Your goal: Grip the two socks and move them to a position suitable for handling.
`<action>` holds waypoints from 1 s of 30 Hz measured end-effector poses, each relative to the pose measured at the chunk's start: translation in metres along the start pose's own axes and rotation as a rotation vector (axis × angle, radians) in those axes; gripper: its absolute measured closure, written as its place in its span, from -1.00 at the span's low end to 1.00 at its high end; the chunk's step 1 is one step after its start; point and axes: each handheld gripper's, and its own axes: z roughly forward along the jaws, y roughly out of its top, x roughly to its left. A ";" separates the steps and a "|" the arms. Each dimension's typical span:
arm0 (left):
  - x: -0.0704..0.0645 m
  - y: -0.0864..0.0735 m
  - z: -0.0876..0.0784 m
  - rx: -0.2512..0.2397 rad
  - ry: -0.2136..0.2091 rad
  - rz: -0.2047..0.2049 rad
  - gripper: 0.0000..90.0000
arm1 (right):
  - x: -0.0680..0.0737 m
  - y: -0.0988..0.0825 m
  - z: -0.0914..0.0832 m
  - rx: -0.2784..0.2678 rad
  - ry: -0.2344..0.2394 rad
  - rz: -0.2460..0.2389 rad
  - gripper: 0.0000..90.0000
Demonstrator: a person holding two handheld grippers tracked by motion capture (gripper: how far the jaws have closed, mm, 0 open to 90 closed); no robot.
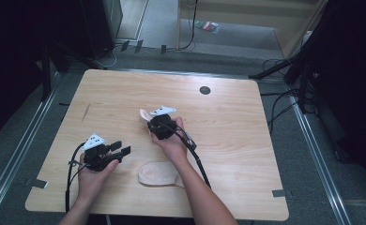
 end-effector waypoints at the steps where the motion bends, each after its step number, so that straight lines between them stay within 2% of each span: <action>1: 0.000 0.000 0.000 -0.001 0.000 0.001 0.08 | -0.003 0.002 -0.018 -0.036 0.026 0.035 0.88; 2: -0.001 0.000 0.001 -0.003 0.001 0.002 0.08 | -0.005 0.003 -0.027 -0.049 0.039 0.051 0.88; 3: -0.001 0.000 0.001 0.001 0.000 0.007 0.08 | -0.005 0.003 -0.027 -0.049 0.039 0.051 0.88; 5: -0.003 -0.001 0.002 0.002 -0.002 0.010 0.08 | -0.012 0.002 -0.049 -0.081 0.048 0.085 0.88; 8: -0.005 -0.001 0.004 0.002 -0.009 0.013 0.09 | -0.024 -0.005 -0.073 -0.108 0.033 0.110 0.88; 10: -0.007 0.000 0.004 -0.004 -0.022 0.009 0.10 | -0.032 -0.015 -0.089 -0.121 -0.019 0.093 0.88; 12: -0.009 0.001 0.006 -0.011 -0.038 0.003 0.13 | -0.037 -0.026 -0.097 -0.120 -0.062 0.082 0.88; 15: -0.013 0.002 0.009 -0.005 -0.041 0.016 0.13 | -0.046 -0.047 -0.099 -0.100 -0.102 0.096 0.88; 18: -0.015 0.002 0.011 0.003 -0.047 0.021 0.14 | -0.051 -0.062 -0.093 -0.078 -0.127 0.113 0.88; 20: -0.016 0.002 0.012 0.005 -0.048 0.017 0.14 | -0.053 -0.070 -0.086 -0.065 -0.149 0.106 0.85; 21: -0.016 0.002 0.012 0.004 -0.047 0.018 0.14 | -0.054 -0.073 -0.082 -0.062 -0.153 0.099 0.67; 22: -0.016 0.002 0.012 0.003 -0.048 0.016 0.14 | -0.055 -0.075 -0.080 -0.061 -0.134 0.102 0.32; 23: -0.016 0.003 0.012 0.000 -0.054 0.008 0.14 | -0.056 -0.075 -0.080 -0.063 -0.114 0.107 0.06; 25: -0.015 0.004 0.012 0.002 -0.070 -0.011 0.14 | -0.058 -0.076 -0.089 -0.094 -0.103 0.125 -0.06; 27: -0.017 0.007 0.014 0.008 -0.083 -0.022 0.15 | -0.063 -0.078 -0.102 -0.127 -0.097 0.153 -0.08; 30: -0.024 0.016 0.022 0.017 -0.124 -0.039 0.15 | -0.075 -0.088 -0.123 -0.162 -0.127 0.211 -0.05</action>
